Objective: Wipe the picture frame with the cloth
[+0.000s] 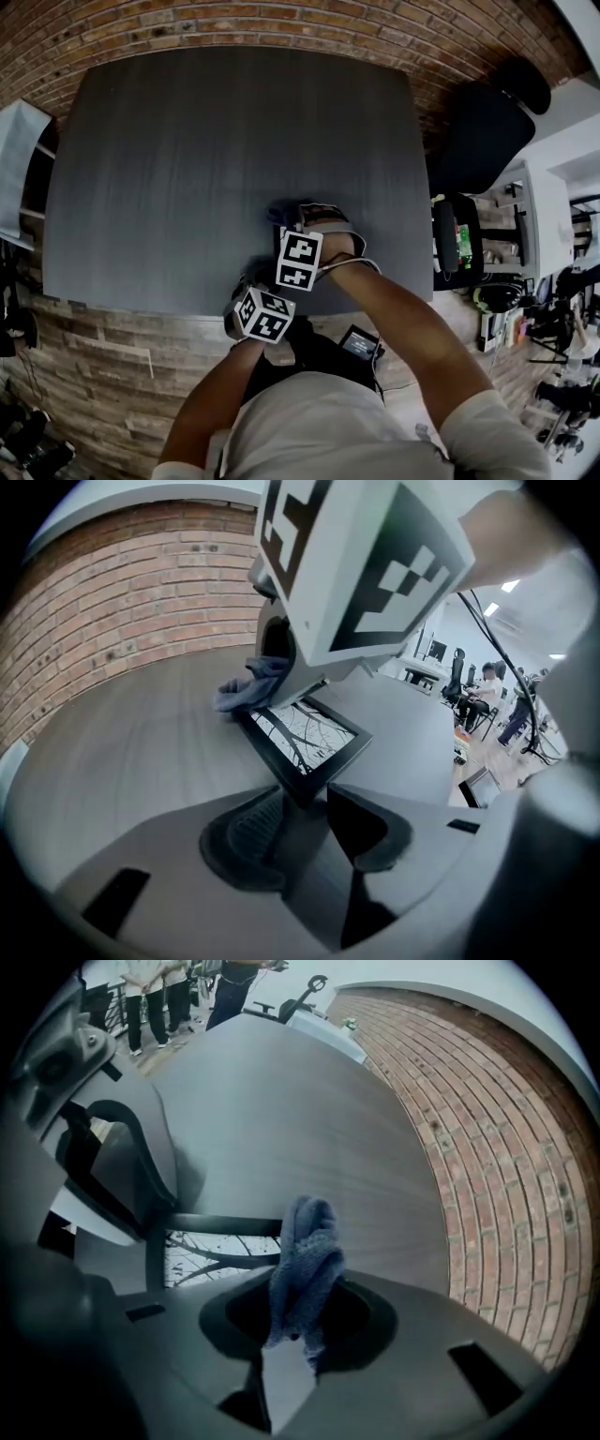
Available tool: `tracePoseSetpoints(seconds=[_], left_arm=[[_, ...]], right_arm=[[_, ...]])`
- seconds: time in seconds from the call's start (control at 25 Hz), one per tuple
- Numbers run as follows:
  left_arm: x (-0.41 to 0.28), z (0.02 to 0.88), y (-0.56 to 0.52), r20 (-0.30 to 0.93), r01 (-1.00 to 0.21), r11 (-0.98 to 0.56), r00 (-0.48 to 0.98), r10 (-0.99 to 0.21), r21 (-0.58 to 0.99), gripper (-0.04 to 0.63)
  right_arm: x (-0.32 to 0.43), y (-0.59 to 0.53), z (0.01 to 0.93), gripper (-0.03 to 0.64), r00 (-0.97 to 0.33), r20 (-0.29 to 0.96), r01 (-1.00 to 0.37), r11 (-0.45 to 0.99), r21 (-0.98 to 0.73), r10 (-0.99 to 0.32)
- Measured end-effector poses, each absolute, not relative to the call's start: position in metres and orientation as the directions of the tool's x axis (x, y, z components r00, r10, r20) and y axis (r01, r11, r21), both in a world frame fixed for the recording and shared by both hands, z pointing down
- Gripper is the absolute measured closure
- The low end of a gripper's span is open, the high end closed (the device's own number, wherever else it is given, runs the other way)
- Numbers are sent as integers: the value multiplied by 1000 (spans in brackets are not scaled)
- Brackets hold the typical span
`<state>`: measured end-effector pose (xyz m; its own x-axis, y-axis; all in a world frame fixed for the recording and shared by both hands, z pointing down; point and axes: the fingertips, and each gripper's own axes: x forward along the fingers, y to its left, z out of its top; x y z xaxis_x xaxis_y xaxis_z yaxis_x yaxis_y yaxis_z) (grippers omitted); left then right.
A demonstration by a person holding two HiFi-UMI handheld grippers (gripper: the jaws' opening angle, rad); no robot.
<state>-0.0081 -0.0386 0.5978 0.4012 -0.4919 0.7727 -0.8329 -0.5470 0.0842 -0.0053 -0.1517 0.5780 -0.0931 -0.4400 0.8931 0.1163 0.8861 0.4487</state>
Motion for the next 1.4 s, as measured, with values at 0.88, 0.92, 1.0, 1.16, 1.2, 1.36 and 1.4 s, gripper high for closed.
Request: tracePoseSetpoints(seconds=[0.88, 0.92, 1.0, 1.16, 1.2, 1.36, 1.4], left_arm=[[-9, 599, -40, 750, -836, -539, 422, -510, 104, 445], [-9, 599, -40, 745, -837, -535, 426, -513, 110, 445], [-9, 597, -40, 741, -838, -533, 431, -515, 118, 445], [-10, 597, -41, 736, -840, -527, 439, -516, 132, 443], [-9, 597, -41, 734, -840, -525, 442, -516, 137, 443], [-8, 596, -40, 731, -841, -517, 451, -512, 156, 439], [-7, 596, -40, 732, -841, -517, 451, -511, 157, 436]], right_arm=[[3, -81, 584, 516, -95, 960, 190, 941, 279, -265], [3, -78, 584, 515, -100, 962, 188, 945, 269, -254], [3, -72, 583, 515, -111, 966, 178, 951, 252, -235], [6, -64, 581, 515, -134, 971, 137, 967, 213, -195], [7, -62, 581, 515, -141, 973, 125, 971, 202, -184], [10, -54, 579, 515, -164, 974, 102, 980, 172, -154], [10, -53, 579, 515, -167, 974, 103, 980, 170, -152]])
